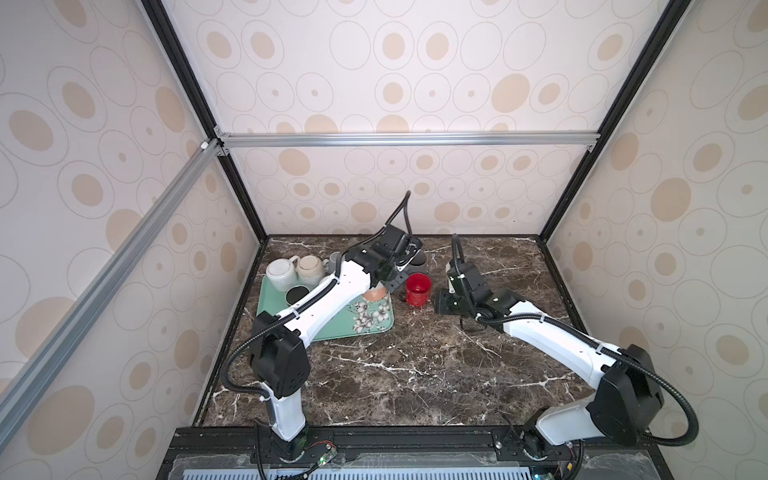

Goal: Turn the mug right side up
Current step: 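Open the left gripper and withdraw it while the right gripper moves to the black mug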

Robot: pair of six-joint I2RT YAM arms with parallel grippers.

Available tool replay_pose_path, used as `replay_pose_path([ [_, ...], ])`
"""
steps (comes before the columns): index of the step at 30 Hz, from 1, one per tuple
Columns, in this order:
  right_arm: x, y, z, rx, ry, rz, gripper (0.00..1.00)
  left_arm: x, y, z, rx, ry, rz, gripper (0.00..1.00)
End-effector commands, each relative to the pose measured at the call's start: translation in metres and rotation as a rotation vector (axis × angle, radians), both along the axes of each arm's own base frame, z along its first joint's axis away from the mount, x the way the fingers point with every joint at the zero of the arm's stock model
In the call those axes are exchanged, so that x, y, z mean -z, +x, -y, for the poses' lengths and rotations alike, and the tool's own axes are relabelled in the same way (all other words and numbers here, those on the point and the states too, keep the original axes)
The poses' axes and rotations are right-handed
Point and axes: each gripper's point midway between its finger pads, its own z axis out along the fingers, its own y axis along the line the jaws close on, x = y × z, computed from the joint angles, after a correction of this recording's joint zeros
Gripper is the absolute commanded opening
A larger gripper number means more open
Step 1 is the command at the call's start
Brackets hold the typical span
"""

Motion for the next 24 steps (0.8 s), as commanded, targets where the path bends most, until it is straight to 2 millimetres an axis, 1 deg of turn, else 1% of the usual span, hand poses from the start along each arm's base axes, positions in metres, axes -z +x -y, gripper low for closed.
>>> replay_pose_path([
  [1,0.007,-0.002,-0.023,-0.055,-0.026,-0.003,0.54,-0.019,0.007,-0.032,-0.089,-0.13,0.067,0.59],
  [4,0.015,-0.009,-0.045,-0.1,-0.032,-0.014,0.54,-0.003,0.012,-0.077,-0.216,-0.255,0.058,0.63],
  [6,0.021,-0.016,-0.064,-0.139,-0.033,-0.02,0.54,0.005,0.017,-0.115,-0.363,-0.329,0.058,0.66],
  [7,0.024,-0.019,-0.072,-0.154,-0.036,-0.025,0.54,0.009,0.018,-0.132,-0.425,-0.351,0.057,0.68],
  [9,0.03,-0.026,-0.092,-0.192,-0.039,-0.038,0.54,0.015,0.018,-0.171,-0.573,-0.395,0.064,0.71],
  [12,0.039,-0.033,-0.125,-0.256,-0.031,-0.049,0.53,0.015,0.015,-0.222,-0.754,-0.397,0.136,0.75],
  [14,0.044,-0.033,-0.147,-0.293,-0.01,-0.057,0.53,0.011,0.012,-0.248,-0.826,-0.401,0.198,0.8],
  [15,0.045,-0.032,-0.159,-0.314,0.001,-0.056,0.53,0.011,0.012,-0.26,-0.862,-0.421,0.212,0.81],
  [18,0.043,-0.027,-0.194,-0.383,0.002,-0.026,0.52,0.01,0.014,-0.283,-0.916,-0.495,0.22,0.82],
  [19,0.043,-0.024,-0.203,-0.399,-0.001,-0.02,0.53,0.013,0.015,-0.289,-0.928,-0.505,0.216,0.83],
  [21,0.042,-0.022,-0.223,-0.438,-0.003,-0.013,0.53,0.022,0.019,-0.302,-0.946,-0.538,0.195,0.83],
  [24,0.046,-0.022,-0.24,-0.469,-0.002,-0.026,0.53,0.041,0.025,-0.307,-0.936,-0.597,0.121,0.84],
])
